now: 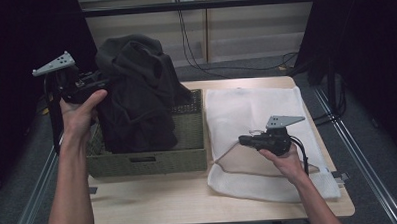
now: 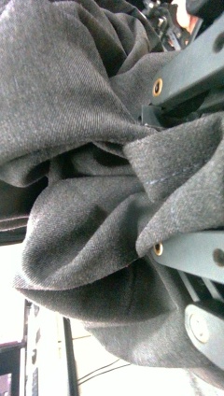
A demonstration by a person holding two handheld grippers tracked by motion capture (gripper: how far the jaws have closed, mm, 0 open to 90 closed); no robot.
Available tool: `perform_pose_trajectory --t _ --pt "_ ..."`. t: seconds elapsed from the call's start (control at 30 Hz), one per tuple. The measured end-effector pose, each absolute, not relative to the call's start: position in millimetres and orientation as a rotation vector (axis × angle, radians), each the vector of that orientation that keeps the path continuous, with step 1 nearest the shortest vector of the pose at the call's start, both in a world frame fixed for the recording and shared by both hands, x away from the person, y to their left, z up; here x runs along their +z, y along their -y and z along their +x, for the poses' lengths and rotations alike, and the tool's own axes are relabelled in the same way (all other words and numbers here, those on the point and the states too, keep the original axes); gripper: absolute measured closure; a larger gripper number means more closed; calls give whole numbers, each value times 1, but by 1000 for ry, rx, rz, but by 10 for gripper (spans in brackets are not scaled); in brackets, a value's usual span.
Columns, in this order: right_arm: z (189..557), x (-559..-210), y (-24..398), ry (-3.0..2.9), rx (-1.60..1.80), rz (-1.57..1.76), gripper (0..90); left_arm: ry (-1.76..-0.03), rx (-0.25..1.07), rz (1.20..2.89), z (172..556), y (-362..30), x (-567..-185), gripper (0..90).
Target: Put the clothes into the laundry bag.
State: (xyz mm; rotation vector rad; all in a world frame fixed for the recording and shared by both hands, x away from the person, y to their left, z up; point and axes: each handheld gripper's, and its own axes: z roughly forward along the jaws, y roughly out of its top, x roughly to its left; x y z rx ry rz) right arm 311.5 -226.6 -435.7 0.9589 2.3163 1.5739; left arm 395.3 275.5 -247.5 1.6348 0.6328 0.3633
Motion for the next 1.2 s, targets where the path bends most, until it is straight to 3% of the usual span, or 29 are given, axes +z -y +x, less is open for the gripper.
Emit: perform_pose_trajectory --t 1.2 --pt "311 -436 226 -2319 1573 943 897 -518 483 1549 376 -264 -147 633"
